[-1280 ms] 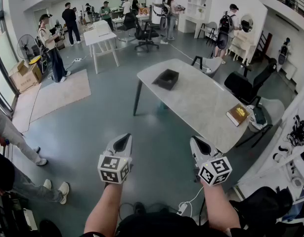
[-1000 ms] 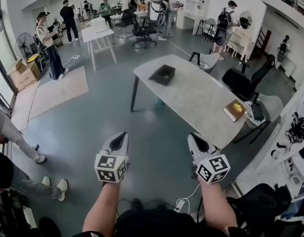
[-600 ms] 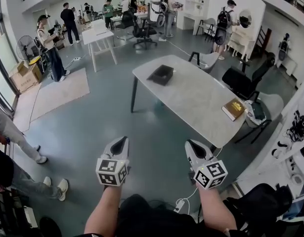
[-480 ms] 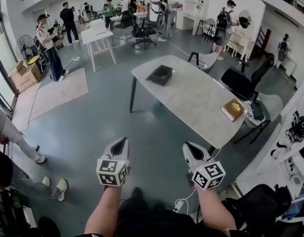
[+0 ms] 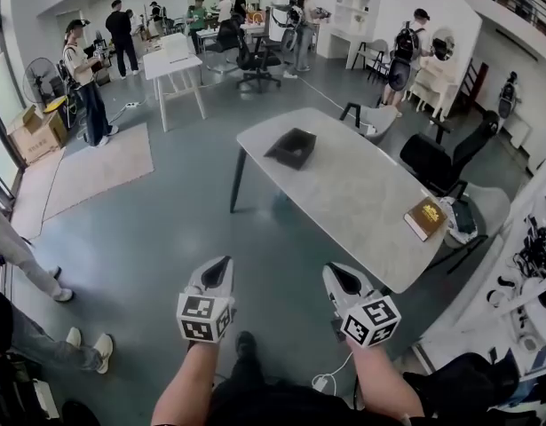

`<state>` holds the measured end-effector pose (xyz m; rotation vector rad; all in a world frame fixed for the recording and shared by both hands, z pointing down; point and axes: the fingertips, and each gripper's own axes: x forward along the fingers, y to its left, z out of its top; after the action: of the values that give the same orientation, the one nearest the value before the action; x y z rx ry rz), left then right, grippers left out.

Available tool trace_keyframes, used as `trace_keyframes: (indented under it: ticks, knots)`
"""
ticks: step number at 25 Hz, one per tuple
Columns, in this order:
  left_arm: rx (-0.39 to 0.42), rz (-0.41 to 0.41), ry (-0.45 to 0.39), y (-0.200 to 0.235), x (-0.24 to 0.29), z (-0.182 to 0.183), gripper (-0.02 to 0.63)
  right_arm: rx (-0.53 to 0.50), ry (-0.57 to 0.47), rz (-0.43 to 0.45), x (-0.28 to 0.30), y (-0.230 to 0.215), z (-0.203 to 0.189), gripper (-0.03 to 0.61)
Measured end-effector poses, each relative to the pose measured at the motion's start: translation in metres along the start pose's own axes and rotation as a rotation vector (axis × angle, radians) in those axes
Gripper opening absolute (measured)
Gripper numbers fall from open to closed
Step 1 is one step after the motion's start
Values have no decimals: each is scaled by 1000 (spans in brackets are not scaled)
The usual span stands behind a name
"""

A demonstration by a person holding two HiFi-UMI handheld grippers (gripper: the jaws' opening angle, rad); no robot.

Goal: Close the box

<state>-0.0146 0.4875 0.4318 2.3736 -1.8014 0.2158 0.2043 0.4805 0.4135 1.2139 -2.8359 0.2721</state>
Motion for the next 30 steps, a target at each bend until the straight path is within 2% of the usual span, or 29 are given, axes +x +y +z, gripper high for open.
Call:
trace_keyframes:
  ticks: [7, 14, 22, 30]
  knots:
    - [-49, -68, -14, 77, 86, 23, 9, -14, 40, -18, 116, -20, 13, 3]
    - [-59, -113, -11, 145, 150, 42, 11, 0, 76, -56, 207, -35, 17, 3]
    - [-55, -141, 18, 182, 201, 42, 11, 11, 93, -99, 259, -61, 20, 3]
    - [-44, -143, 47, 206, 307, 41, 11, 58, 102, -102, 338, -145, 10, 3]
